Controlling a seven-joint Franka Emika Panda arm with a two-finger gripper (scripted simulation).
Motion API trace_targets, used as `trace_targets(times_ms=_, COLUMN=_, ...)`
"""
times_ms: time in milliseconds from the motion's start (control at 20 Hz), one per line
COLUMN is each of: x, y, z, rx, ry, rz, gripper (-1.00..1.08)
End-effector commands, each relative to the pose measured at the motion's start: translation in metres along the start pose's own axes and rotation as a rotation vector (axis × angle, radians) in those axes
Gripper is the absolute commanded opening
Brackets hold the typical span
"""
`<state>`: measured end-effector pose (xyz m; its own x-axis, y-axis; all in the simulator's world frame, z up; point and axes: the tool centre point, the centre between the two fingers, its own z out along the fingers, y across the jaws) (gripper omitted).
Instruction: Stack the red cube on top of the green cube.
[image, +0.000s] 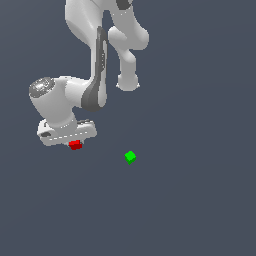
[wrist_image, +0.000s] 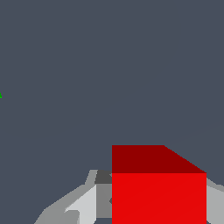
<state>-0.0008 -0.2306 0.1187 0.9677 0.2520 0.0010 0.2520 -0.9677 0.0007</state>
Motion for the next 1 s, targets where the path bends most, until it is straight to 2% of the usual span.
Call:
trace_targets(times_ms=0, x=0.001, y=-0.002, z=0.001, rx=0.0, ry=0.0, rz=0.0, gripper=-1.0)
trace_targets(times_ms=200, x=0.005, y=-0.015, z=0.004, rx=0.0, ry=0.0, rz=0.0, gripper=-1.0)
trace_targets(times_ms=400, x=0.013, y=-0.04, z=0.01, rx=0.0, ry=0.0, rz=0.0, gripper=-1.0)
trace_targets(times_ms=950, x=0.053, y=-0.158, z=0.039, rx=0.001, ry=0.0, rz=-0.001, gripper=-1.0)
